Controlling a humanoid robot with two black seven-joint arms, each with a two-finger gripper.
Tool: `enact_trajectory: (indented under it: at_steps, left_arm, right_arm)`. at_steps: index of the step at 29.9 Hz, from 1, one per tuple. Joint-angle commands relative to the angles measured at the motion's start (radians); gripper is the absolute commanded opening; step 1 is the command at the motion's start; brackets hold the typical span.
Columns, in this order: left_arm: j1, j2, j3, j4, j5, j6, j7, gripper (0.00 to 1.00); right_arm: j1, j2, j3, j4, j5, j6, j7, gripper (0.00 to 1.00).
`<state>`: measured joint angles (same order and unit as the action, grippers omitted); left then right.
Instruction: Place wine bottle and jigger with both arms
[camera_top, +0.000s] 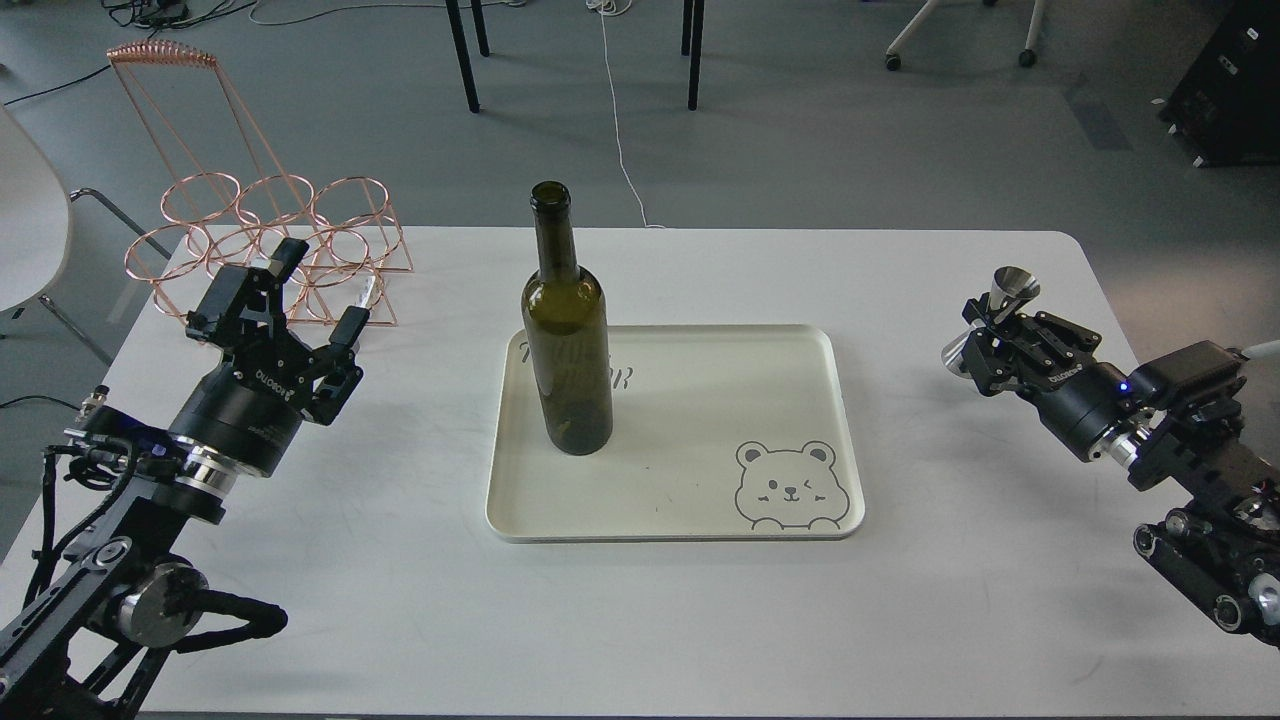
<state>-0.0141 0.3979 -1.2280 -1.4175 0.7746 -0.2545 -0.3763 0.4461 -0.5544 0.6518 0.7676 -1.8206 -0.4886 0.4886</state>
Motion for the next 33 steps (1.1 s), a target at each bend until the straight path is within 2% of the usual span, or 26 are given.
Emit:
enact_trajectory:
  at_steps: [1,9,20,33]
  left_arm:
    - [0.000,-0.001,0.001,0.000,0.000,0.000,0.000,0.98]
    - [0.000,0.002,-0.001,0.000,0.000,0.000,-0.001,0.98]
    - [0.000,0.002,-0.001,0.000,0.000,0.000,-0.001,0.98]
    - [-0.001,0.009,-0.001,-0.001,0.000,0.000,-0.001,0.98]
  right_arm:
    - [-0.012,-0.007,-0.006,-0.040,0.014,0.000,0.000,0.21]
    - [-0.032,-0.006,-0.018,-0.105,0.043,0.000,0.000,0.21]
    - [-0.035,-0.002,-0.063,-0.106,0.076,0.000,0.000,0.22]
    - [-0.037,-0.001,-0.063,-0.108,0.086,0.000,0.000,0.37]
